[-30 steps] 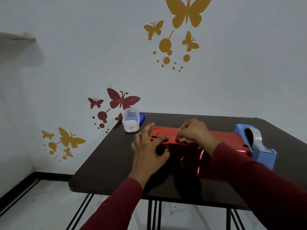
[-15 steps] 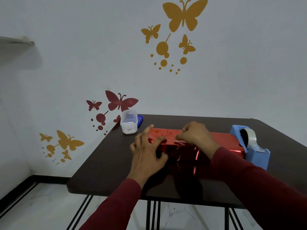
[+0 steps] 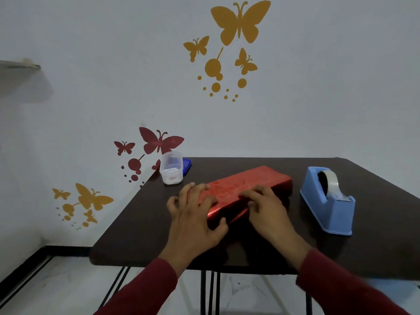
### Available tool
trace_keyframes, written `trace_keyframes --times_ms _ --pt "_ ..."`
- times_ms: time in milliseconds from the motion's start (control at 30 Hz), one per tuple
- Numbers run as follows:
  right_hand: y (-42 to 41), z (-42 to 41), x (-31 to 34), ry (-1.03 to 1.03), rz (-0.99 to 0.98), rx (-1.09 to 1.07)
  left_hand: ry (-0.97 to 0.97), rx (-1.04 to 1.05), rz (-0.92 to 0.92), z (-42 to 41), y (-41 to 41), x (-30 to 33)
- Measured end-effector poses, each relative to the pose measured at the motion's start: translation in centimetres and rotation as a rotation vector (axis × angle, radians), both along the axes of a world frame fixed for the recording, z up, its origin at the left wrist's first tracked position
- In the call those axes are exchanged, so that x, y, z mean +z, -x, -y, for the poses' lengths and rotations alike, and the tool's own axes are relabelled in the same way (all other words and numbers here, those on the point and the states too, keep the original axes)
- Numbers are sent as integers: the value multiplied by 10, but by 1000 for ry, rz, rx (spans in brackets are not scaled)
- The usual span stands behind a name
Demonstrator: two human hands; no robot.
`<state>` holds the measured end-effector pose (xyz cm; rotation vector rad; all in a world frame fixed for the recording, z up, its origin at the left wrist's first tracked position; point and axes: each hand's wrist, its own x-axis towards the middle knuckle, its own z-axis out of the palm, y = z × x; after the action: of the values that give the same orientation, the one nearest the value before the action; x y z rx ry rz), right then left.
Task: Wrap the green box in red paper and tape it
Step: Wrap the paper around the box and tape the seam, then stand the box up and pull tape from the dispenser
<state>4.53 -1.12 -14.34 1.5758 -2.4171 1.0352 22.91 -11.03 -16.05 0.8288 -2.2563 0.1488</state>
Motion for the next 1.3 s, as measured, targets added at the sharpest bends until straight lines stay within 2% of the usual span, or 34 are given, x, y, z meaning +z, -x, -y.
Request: trace_keyframes --times_ms 67,200,267,300,367,433,533,600,733,900,1067,1200,1300 --pt "16 7 -5 110 113 25 -18 -28 3 -10 0 10" --pt "29 11 -10 151 456 148 -225 -144 -53 -20 10 37" --pt "36 16 -15 189 606 187 -352 -205 -177 -17 14 46" --pt "41 18 -20 221 691 215 -432 -223 -298 -13 15 52" --pt "43 19 -24 264 806 217 -686 -246 -565 2 18 61" --pt "35 12 -20 291 823 168 -1014 -205 -688 21 19 62" --pt "20 2 -16 325 916 -12 -1403 -216 -659 38 17 47" --pt "12 1 -20 322 1015 -25 -1554 -301 -622 31 16 41" --pt "10 -3 -4 374 1166 148 -1582 -387 -689 17 21 47" --pt "31 -3 54 450 1246 222 -1423 -387 -904 21 31 84" --pt "48 4 94 399 1229 174 -1347 -323 -785 29 49 134" --pt "43 6 116 290 1197 141 -1350 -277 -788 32 62 154" --pt "36 6 120 291 1231 179 -1365 -273 -791 32 67 157"
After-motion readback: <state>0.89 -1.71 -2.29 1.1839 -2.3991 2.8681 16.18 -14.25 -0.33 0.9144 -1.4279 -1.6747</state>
